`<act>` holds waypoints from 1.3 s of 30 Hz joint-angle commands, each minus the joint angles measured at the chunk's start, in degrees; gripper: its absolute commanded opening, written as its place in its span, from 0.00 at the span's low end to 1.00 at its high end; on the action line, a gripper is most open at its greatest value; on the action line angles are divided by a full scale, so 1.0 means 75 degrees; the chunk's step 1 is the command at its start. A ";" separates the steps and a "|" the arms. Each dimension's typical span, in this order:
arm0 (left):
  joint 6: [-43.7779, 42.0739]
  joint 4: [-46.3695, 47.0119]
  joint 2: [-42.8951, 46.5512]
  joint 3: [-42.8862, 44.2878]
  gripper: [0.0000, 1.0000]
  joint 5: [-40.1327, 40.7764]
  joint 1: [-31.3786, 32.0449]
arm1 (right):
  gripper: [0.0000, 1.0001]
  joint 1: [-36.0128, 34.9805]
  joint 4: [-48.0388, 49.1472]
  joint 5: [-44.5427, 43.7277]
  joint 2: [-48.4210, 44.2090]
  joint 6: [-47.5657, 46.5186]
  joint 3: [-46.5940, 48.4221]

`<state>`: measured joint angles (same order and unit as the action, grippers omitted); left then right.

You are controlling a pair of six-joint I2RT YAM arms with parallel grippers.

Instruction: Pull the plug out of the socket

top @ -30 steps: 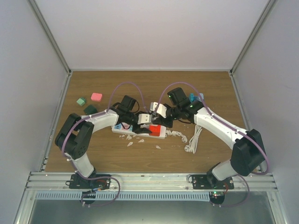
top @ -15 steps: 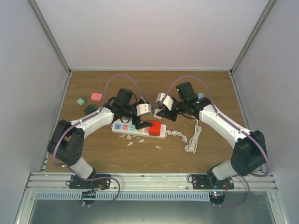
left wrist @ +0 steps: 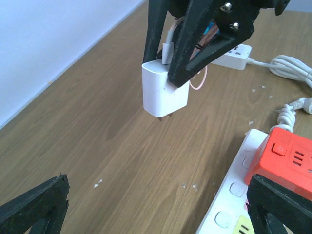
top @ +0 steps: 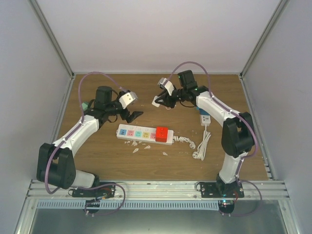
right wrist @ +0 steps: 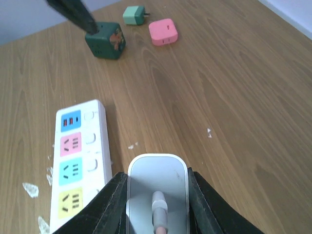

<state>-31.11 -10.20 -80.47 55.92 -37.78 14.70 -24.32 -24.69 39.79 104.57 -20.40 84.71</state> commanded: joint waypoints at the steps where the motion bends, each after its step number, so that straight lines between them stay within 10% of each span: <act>1: 0.0399 0.0999 0.0580 -0.0501 0.99 0.0420 -0.0081 | 0.13 0.0043 0.0999 0.0845 0.0427 0.1454 0.0521; 10: 0.0540 0.1089 0.0019 0.0204 0.87 0.1564 0.0434 | 0.13 0.0043 0.2511 0.2030 0.0908 0.4571 0.0329; 26: -0.0094 0.0768 -0.1172 0.1156 0.78 0.3295 0.1729 | 0.17 -0.0052 0.4176 0.2432 0.0344 0.6367 -0.0890; 33: -0.0128 0.0835 -0.1406 0.1310 0.57 0.3819 0.1817 | 0.18 -0.0052 0.4422 0.2596 0.0289 0.6611 -0.1131; 39: -0.0151 0.0845 -0.1334 0.1217 0.38 0.3565 0.1637 | 0.44 0.0082 0.4138 0.2656 0.0332 0.6308 -0.1118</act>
<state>-31.40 -5.91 -90.72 63.86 -10.98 27.99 -24.40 7.18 57.56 108.51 27.83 76.69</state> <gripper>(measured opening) 0.443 0.325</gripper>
